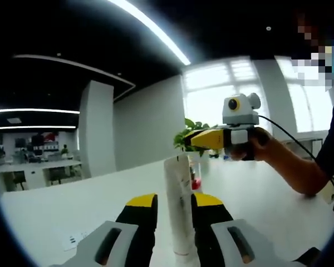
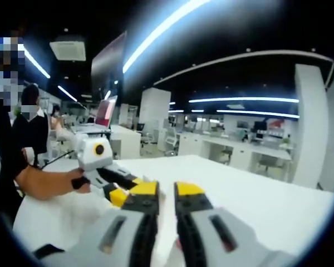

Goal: Arrange the skincare products in the storage area until every visible bottle or jar stands upright without overlapping.

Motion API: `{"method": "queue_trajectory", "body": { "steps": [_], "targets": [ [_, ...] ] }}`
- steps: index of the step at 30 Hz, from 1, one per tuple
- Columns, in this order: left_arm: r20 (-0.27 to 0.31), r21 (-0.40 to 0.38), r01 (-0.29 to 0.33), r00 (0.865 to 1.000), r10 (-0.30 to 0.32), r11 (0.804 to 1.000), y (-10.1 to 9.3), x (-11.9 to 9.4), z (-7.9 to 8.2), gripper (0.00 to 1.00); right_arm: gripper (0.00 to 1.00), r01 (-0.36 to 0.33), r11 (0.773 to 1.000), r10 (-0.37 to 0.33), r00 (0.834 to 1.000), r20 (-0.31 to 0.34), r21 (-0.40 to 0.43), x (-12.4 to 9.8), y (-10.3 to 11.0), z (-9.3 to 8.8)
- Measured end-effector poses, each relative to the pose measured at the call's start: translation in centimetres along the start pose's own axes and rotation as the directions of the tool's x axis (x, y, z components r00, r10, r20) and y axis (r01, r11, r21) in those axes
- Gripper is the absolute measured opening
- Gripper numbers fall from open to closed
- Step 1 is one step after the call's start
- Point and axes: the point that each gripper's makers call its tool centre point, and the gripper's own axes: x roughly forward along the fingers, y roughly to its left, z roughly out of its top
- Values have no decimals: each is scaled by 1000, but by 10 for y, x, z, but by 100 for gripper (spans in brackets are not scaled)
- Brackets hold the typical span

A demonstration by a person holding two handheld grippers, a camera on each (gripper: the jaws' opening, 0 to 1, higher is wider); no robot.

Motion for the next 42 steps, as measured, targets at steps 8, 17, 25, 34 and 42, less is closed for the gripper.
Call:
{"method": "queue_trajectory", "body": {
  "steps": [8, 17, 25, 34, 42],
  "targets": [
    [-5, 4, 1, 1000, -1, 1000, 0, 0, -1, 27, 9, -4, 1000, 4, 1000, 4, -6, 0, 0, 4],
    [-9, 2, 10, 1000, -10, 1000, -3, 1, -2, 29, 14, -13, 1000, 13, 1000, -1, -20, -3, 3, 8],
    [-11, 9, 12, 1000, -12, 1000, -2, -1, -1, 32, 26, -38, 999, 38, 999, 9, -20, -2, 12, 16],
    [-12, 7, 16, 1000, -16, 1000, -3, -3, 2, 38, 41, -61, 998, 62, 998, 21, -23, -1, 23, 25],
    [-26, 17, 20, 999, -20, 1000, -5, -2, 2, 43, 52, -68, 997, 69, 997, 37, -32, -2, 29, 33]
  ]
}}
